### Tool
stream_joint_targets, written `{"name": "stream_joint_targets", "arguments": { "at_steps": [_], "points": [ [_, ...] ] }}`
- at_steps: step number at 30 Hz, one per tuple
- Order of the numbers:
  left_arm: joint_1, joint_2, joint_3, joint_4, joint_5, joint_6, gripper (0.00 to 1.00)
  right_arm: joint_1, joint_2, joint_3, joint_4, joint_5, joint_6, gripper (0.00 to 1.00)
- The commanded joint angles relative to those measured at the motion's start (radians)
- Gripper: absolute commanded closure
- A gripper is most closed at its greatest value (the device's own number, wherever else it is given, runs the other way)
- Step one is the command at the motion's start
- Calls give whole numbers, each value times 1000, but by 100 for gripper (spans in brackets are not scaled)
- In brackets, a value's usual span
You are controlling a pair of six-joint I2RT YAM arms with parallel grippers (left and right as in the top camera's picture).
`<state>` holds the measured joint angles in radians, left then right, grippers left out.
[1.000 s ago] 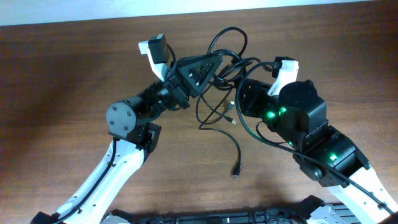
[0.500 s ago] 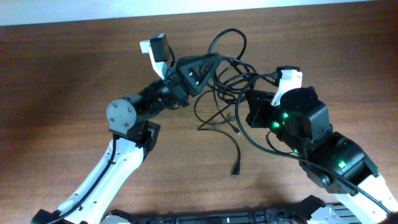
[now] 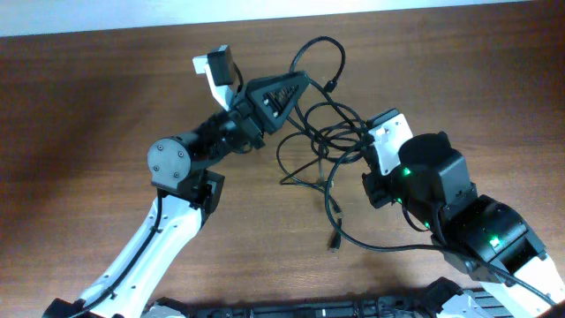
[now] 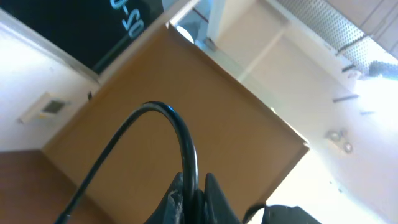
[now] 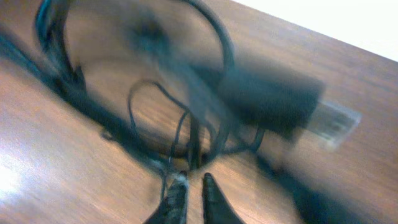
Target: Untangle cables
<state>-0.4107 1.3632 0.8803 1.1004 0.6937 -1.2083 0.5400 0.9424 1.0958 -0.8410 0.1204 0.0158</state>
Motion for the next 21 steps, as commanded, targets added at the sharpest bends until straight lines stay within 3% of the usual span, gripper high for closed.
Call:
{"name": "stream_joint_targets", "arguments": {
  "at_steps": [1, 2, 6, 7, 8, 9, 14, 21],
  "points": [
    [16, -30, 25, 1, -71, 44, 100, -4, 5, -16, -18, 34, -45, 74],
    [16, -30, 25, -3, -69, 47, 100, -4, -2, -16, -17, 34, -45, 68],
    [16, -30, 25, -14, -69, 47, 100, -4, -87, -16, 16, 34, 23, 61],
    [16, -30, 25, -14, -69, 47, 100, -4, -126, -16, 27, 34, 23, 44],
    [16, -30, 25, -14, -69, 47, 100, -4, -158, -16, 35, 34, 31, 43],
    [16, -30, 25, -14, -70, 47, 100, -4, -197, -16, 44, 34, 51, 32],
    [16, -30, 25, -13, -79, 47, 100, -4, -345, -16, 51, 23, 80, 23],
    [16, -30, 25, 13, -117, 47, 100, -4, -352, -17, 27, 19, 102, 16]
  ]
}}
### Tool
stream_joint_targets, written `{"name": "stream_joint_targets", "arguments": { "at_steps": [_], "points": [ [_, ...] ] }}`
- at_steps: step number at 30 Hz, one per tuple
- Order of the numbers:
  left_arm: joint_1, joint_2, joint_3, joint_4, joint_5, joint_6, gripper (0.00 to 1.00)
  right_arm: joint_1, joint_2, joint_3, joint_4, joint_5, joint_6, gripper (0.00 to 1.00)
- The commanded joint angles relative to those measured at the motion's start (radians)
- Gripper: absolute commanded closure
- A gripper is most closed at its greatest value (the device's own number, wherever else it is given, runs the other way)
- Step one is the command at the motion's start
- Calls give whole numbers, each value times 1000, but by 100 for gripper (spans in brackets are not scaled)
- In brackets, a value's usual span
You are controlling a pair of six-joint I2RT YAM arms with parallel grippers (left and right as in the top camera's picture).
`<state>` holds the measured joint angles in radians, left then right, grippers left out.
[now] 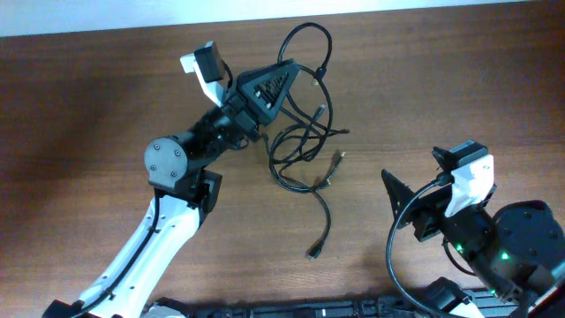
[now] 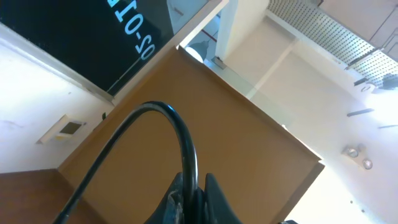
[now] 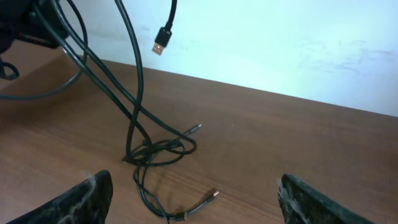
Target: Untangle cables
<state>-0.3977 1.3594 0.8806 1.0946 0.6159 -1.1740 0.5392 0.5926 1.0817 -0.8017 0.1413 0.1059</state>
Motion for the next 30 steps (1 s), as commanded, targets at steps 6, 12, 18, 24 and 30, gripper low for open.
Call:
{"name": "stream_joint_targets", "arguments": {
  "at_steps": [6, 12, 18, 24, 30],
  "points": [
    [39, -26, 24, -132, -249, 233, 95, -3, -2, -3, -37, -2, 35, 16],
    [140, -26, 24, -823, -845, 256, 67, -3, -2, -3, -61, -2, 61, 16],
    [198, -23, 24, -1265, -1069, 256, 1, -3, 2, -5, -69, -2, 121, 7],
    [198, -23, 24, -1456, -919, 269, 1, -3, 140, -5, -84, 12, 355, 7],
    [198, -23, 24, -1524, -769, 623, 1, -4, 464, -5, -10, 60, 581, 1]
  ]
}}
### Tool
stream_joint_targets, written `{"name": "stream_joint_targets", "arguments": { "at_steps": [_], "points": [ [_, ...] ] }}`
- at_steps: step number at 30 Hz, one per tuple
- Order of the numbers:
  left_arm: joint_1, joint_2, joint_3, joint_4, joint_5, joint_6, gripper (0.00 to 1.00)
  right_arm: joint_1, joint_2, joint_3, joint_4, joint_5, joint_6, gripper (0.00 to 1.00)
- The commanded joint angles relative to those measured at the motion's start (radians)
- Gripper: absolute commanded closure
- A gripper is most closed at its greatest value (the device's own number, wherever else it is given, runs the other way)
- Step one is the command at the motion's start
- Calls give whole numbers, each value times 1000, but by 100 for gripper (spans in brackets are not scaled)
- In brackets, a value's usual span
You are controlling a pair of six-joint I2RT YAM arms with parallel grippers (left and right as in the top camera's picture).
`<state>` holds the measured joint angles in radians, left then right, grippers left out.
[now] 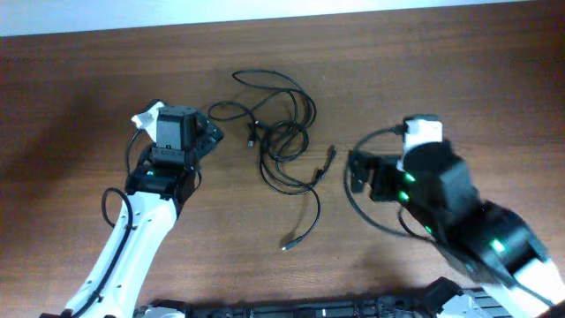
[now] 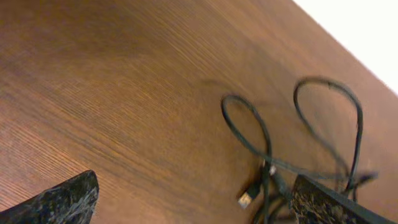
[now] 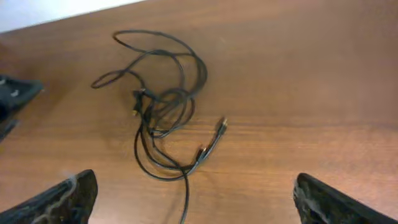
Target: Untangle cables
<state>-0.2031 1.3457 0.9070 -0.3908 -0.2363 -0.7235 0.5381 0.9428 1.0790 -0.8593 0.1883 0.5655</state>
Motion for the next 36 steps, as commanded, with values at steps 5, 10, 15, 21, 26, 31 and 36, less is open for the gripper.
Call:
{"name": "stream_joint_targets", "arguments": {
  "at_steps": [5, 10, 15, 21, 26, 31, 36],
  "points": [
    [3, -10, -3, -75, 84, 173, 1, -3, 455, -3, 346, -218, 150, 1],
    [3, -10, -3, -97, 84, 199, 1, -37, 700, -3, 558, -421, 153, 6],
    [3, -10, -3, -93, 84, 199, 1, -42, 737, -3, 582, -406, 146, 16],
    [3, -10, -3, -93, 84, 199, 1, -42, 765, -3, 553, -333, 146, 16],
    [3, -10, -3, -97, 84, 199, 1, -43, 812, -3, 560, -335, 150, 16],
    [3, -10, -3, -90, 85, 198, 1, -43, 816, -3, 563, -333, 150, 15],
    [3, -10, -3, -90, 120, 198, 1, -43, 816, -3, 561, -325, 150, 15]
  ]
}}
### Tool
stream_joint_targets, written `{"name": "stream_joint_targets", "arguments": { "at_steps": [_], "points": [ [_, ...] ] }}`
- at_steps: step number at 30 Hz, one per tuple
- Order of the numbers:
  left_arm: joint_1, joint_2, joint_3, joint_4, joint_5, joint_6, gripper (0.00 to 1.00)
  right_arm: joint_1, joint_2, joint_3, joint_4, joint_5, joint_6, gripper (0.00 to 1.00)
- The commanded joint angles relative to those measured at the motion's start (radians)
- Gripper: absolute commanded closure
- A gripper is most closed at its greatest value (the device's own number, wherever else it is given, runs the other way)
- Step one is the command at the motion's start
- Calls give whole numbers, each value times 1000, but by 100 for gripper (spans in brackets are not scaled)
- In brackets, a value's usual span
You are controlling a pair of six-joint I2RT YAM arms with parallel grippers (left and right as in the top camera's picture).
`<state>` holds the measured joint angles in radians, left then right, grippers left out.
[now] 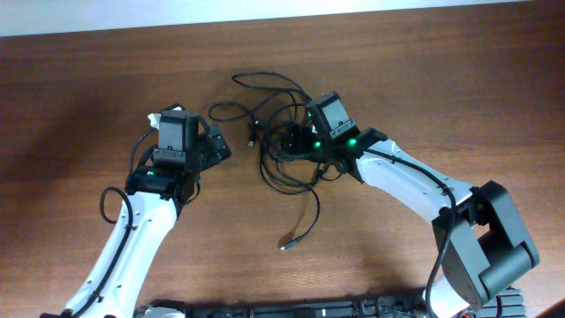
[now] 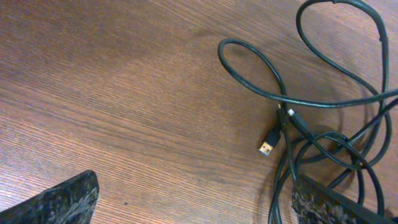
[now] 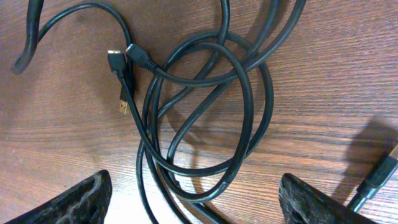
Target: Untangle cables
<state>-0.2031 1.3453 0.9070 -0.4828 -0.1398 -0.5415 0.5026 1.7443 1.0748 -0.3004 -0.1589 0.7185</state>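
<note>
A tangle of black cables lies on the brown table, with one loose end trailing to a plug nearer the front. My right gripper hovers low over the tangle, open; the right wrist view shows overlapping loops and a gold USB plug just ahead of its gripper. My left gripper stands open just left of the tangle, holding nothing. In the left wrist view its gripper faces bare wood, with a USB plug and cable loops to the right.
The wooden table runs out to a pale wall along the far edge. Another cable plug lies at the lower right of the right wrist view, close to that finger.
My right gripper was open to the right of the cables and farther from them; now it is low over the tangle. The left gripper has edged toward the cables. The cables lie unchanged.
First my left gripper was shut on a cable held up off the table and the right was shut within the tangle. Then the right was open and drawn back. Later both were open, the cables lying on the table. Now the right hovers over them.
</note>
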Motion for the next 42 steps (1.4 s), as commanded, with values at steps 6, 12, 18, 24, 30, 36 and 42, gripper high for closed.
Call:
{"name": "stream_joint_targets", "arguments": {
  "at_steps": [6, 12, 18, 24, 30, 36, 42],
  "points": [
    [3, -9, -3, 3, 88, 87, 1, -28, 15, 2, 3, 40, -3, 15],
    [3, -9, -3, -2, 130, 200, 0, -163, 15, 2, 3, -41, -34, 15],
    [3, 8, -3, 93, 129, 245, 7, -166, 22, -1, 44, -137, -139, 15],
    [3, 48, -3, 101, 130, 244, 1, -124, 98, -2, 126, -238, -138, 15],
    [3, 48, -3, 107, 152, 244, 1, -30, 116, -2, 211, -226, -138, 16],
    [3, 48, -3, 108, 209, 244, 1, -26, 156, -2, 269, -256, -138, 23],
    [3, 48, -3, 58, 311, 349, 1, -25, 154, 4, 361, -308, -135, 96]
  ]
}}
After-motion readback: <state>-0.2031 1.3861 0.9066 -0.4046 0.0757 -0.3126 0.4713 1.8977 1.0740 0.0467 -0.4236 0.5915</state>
